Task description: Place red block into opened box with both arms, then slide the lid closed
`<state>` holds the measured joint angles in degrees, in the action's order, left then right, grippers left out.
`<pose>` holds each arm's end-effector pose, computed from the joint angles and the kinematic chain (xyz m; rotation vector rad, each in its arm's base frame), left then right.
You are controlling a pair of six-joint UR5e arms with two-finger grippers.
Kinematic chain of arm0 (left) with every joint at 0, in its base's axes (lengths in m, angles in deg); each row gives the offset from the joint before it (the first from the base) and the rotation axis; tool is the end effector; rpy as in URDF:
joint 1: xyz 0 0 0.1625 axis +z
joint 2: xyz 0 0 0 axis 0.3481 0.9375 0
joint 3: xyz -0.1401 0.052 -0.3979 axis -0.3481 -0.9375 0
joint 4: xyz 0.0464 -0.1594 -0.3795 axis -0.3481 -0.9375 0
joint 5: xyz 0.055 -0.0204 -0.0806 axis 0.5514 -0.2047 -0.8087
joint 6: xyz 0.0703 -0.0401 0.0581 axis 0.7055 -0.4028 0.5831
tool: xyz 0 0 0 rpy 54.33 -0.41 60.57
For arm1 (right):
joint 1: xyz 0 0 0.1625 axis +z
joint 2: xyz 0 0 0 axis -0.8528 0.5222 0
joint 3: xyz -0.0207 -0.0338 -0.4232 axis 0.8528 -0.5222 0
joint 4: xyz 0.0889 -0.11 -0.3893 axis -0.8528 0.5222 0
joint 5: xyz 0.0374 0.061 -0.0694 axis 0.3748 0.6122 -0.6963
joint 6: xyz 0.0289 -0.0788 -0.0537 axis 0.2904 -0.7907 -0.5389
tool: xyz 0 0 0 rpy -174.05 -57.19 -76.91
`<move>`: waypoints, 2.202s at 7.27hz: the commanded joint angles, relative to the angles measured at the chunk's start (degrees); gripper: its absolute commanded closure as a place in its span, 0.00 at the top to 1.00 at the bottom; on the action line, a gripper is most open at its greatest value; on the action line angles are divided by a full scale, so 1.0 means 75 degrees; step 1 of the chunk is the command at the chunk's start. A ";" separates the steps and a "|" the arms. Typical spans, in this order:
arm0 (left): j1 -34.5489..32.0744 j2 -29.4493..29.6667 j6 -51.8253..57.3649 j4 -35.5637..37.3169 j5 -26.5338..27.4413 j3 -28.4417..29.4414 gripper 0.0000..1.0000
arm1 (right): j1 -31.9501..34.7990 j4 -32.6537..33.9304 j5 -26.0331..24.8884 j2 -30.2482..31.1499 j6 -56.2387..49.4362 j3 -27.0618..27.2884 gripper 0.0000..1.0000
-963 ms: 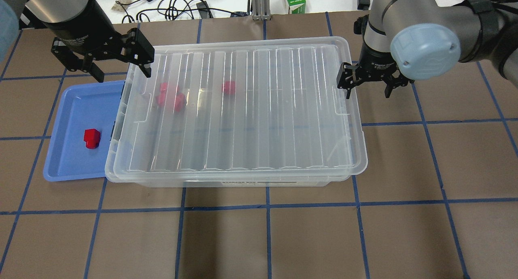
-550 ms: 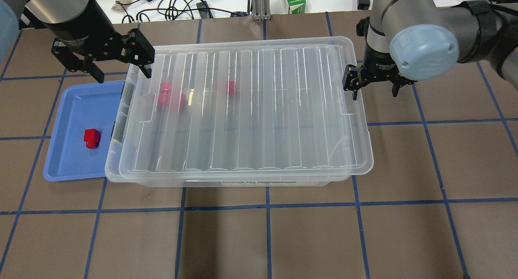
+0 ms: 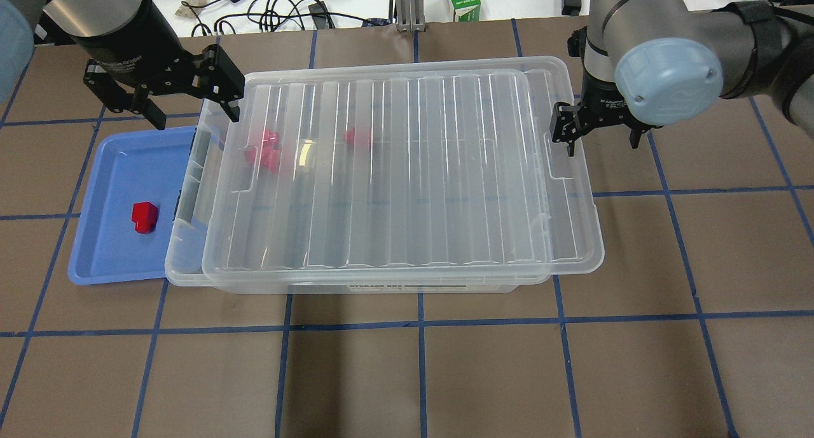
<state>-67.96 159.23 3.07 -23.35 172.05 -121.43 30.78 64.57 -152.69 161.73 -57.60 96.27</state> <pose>-0.1195 -0.4967 0.5186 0.0979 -3.1332 0.0551 0.1023 -0.5594 0.3519 -0.0495 -2.8919 -0.1438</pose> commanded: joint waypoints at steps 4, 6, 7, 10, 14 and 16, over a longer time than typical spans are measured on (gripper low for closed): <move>0.0643 0.0119 0.0267 0.0025 -0.0220 -0.0023 1.00 | -0.1172 0.0049 -0.0517 -0.0011 -0.1923 -0.0048 1.00; 0.0726 -0.0080 0.0534 -0.0033 -0.0152 -0.0012 1.00 | -0.1207 0.0038 -0.0683 -0.0011 -0.1938 -0.0048 1.00; 0.0785 -0.0057 0.0943 0.0013 -0.0117 0.0000 1.00 | -0.1243 0.0026 -0.0997 -0.0011 -0.1938 -0.0014 1.00; 0.3144 0.0503 0.2711 0.0176 -0.1267 -0.0373 1.00 | -0.1243 0.0003 -0.1199 -0.0011 -0.1938 -0.0025 1.00; 0.3820 0.2283 0.3242 0.2791 -0.0414 -0.1554 1.00 | -0.1138 -0.0090 -0.0130 0.0187 -0.1914 -0.0468 1.00; 0.4077 0.2964 0.3338 0.3446 -0.0386 -0.1793 1.00 | -0.0486 -0.0710 0.0931 0.0677 -0.1519 -0.1100 1.00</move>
<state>-38.34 178.54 27.81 -0.61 168.54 -133.71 23.86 61.46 -149.97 164.48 -71.00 90.84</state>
